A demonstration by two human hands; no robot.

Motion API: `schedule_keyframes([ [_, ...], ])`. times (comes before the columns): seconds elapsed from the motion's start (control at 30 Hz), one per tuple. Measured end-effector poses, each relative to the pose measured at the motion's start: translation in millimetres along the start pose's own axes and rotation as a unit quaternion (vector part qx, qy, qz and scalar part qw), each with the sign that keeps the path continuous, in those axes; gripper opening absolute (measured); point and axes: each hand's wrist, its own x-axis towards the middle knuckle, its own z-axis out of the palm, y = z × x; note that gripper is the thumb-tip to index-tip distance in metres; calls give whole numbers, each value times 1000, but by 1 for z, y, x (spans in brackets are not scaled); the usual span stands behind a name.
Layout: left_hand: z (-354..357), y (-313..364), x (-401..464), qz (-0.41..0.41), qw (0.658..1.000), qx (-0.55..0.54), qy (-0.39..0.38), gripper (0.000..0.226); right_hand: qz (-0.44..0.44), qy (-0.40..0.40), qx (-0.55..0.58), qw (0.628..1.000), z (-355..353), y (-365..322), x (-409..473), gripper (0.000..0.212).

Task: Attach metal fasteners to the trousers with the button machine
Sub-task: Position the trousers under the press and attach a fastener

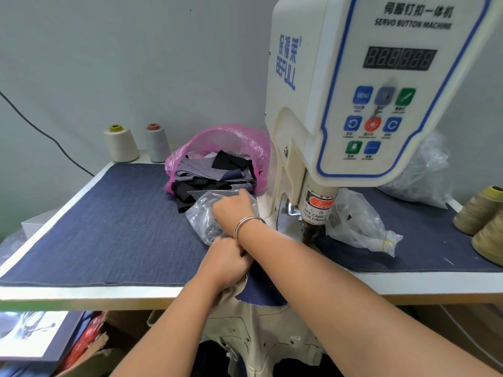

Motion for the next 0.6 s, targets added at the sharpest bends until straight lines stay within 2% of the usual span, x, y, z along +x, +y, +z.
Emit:
schedule_keyframes([
  [0.17,1,-1,0,-13,1000,2,0,30,27,-2,59,998,7,2,1,17],
  [0.33,1,-1,0,4,1000,22,-1,23,52,64,144,986,10,6,-1,26],
  [0.4,0,0,1,15,1000,23,3,16,46,103,168,979,9,6,-4,23],
  [0.47,0,1,0,26,999,31,5,18,33,124,174,976,7,6,-7,17],
  [0.6,-1,3,0,40,998,41,3,25,11,120,198,973,6,6,-10,10],
])
